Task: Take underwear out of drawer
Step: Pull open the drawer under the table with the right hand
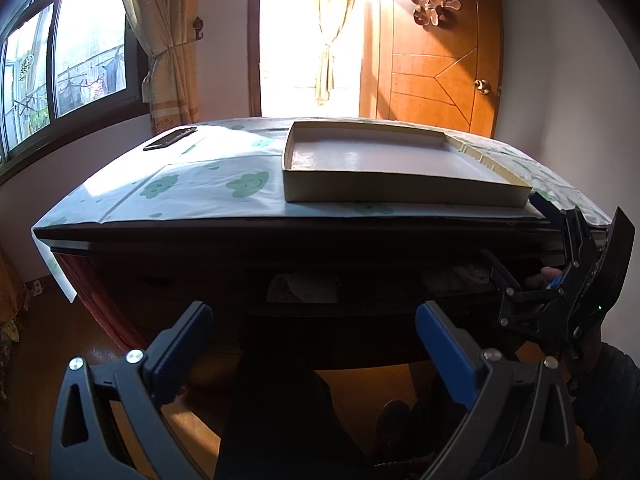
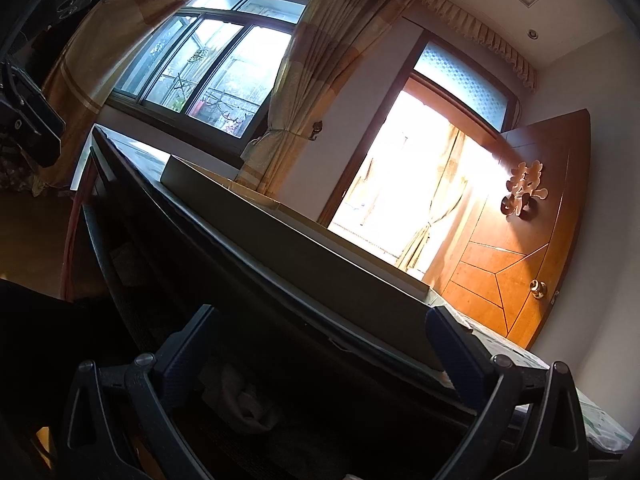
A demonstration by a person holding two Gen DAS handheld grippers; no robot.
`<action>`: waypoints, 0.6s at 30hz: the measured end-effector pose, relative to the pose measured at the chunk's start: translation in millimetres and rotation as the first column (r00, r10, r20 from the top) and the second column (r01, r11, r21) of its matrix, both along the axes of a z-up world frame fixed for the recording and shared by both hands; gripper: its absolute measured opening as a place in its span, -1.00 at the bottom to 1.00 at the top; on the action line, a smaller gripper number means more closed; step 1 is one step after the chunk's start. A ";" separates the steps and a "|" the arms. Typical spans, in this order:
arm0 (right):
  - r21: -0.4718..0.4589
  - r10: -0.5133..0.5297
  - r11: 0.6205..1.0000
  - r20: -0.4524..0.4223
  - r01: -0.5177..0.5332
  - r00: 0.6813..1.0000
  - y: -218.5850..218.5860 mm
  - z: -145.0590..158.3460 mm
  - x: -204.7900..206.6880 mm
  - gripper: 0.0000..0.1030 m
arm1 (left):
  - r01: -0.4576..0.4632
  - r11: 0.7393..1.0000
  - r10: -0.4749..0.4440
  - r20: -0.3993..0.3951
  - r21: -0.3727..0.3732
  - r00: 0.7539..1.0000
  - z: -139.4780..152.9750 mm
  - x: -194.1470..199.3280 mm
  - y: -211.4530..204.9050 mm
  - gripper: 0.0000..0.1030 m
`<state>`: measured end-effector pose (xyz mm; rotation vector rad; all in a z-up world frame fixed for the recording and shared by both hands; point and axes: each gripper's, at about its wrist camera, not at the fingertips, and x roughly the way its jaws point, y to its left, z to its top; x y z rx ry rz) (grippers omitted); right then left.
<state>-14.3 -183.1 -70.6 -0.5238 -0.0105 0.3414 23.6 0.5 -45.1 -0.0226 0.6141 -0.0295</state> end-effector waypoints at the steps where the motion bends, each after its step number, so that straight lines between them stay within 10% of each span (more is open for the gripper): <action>1: -0.001 -0.004 1.000 0.000 0.004 1.000 0.5 0.1 -2.0 0.99 | 0.000 1.000 0.000 0.001 -0.002 1.000 0.1 -0.5 0.5 1.00; 18: -0.015 -0.030 0.999 -0.098 0.029 0.995 -2.9 3.0 -20.3 0.99 | -0.007 1.000 0.007 0.033 -0.025 0.999 9.3 -8.6 14.0 1.00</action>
